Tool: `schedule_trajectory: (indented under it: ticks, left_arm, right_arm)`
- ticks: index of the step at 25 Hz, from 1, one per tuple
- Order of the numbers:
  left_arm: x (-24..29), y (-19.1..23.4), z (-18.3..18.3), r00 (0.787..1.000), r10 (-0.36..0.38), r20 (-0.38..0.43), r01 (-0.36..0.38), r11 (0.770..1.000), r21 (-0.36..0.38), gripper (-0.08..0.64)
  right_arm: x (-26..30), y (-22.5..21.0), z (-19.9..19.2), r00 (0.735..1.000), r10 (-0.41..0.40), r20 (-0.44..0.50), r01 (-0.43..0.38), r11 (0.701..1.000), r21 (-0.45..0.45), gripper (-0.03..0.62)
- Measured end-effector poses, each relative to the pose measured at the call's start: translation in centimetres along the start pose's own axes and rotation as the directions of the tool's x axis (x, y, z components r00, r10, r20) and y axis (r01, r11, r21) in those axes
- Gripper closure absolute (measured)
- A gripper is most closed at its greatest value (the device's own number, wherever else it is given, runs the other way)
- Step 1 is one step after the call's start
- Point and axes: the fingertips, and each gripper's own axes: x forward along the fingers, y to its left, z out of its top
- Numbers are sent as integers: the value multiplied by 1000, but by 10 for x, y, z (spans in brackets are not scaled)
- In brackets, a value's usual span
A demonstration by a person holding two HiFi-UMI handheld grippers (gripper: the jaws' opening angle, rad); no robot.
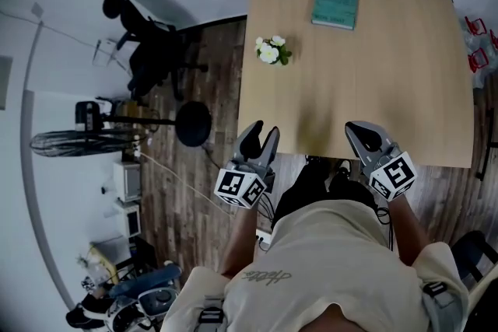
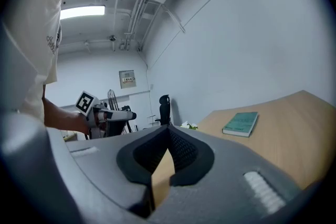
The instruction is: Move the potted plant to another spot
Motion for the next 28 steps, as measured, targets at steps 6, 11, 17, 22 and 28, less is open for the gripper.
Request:
schedule_trajectory:
  ticks: [6, 11, 17, 22, 28]
  left_arm:
    - [31, 12, 6, 998, -64, 17, 64, 998, -9, 370]
    - [58, 35, 29, 995, -91, 51, 90, 996, 17, 370]
    - [76, 75, 31, 994, -107, 36, 106, 994, 13, 370]
    - [86, 101, 20, 993, -115, 13, 114, 993, 26, 370]
    - [101, 118, 5, 990, -139, -29, 141, 988, 68, 345]
  right_arm:
    - [12, -11, 10, 998, -60, 0, 60, 998, 8, 591]
    - [30, -20, 34, 996, -87, 9, 87, 996, -5, 591]
    - [61, -28, 58, 991, -134, 31, 134, 991, -12, 591]
    - [84, -27, 57, 987, -160, 2, 160, 987, -15, 591]
    - [105, -23, 58, 981, -195, 1, 195, 981, 8, 591]
